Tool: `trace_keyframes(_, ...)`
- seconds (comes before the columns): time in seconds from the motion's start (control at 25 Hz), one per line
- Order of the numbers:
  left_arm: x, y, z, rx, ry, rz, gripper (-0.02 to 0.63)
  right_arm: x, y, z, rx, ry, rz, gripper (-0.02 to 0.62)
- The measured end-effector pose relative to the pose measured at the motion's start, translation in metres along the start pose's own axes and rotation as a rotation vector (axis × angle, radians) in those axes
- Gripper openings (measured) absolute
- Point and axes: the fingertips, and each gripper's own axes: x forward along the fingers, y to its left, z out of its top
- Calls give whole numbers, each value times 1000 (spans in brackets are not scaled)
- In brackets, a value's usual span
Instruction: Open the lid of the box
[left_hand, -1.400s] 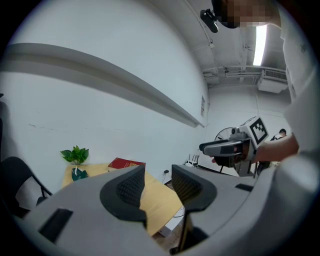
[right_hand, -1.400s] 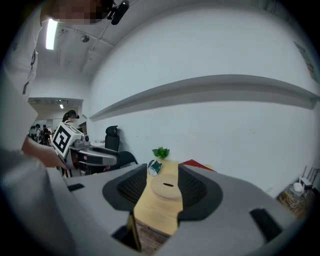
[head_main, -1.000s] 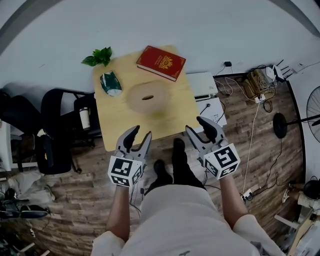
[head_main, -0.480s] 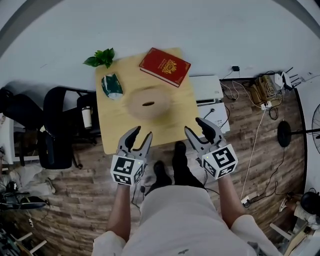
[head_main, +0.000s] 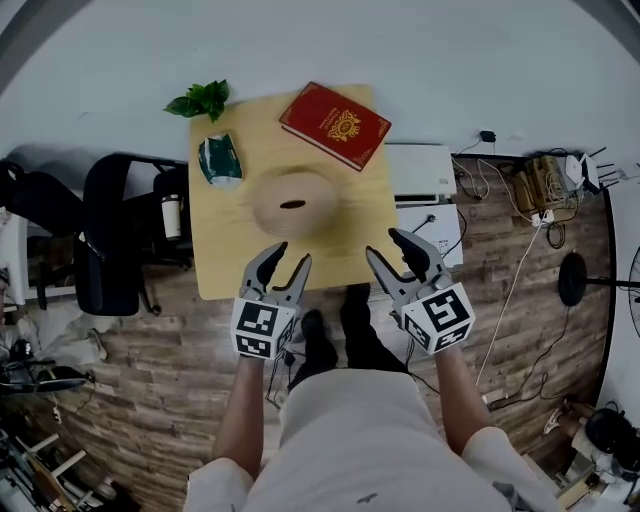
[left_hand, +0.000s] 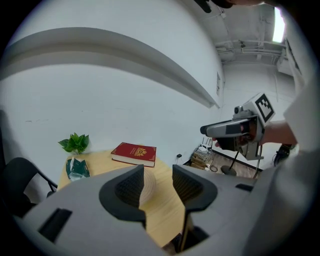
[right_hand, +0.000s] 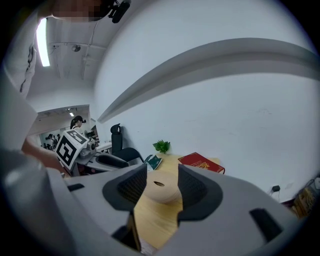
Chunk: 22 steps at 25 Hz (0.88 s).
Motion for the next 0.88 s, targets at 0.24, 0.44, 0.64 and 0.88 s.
trace_keyframes(0.24, 23, 0, -12, -7, 55, 41, 158, 14, -11, -5, -4, 22, 65, 179)
trace_keyframes(0.44, 51, 4, -30, 34, 113, 72, 163, 23, -25, -13, -4, 45, 95, 179)
trace_keyframes(0.64, 73, 6, -45, 37, 148, 98, 164, 31, -38, -17, -19, 68, 122, 179)
trace_keyframes(0.88, 91, 12, -68, 58, 215, 138, 170, 38, -47, -23, -29, 89, 162, 179)
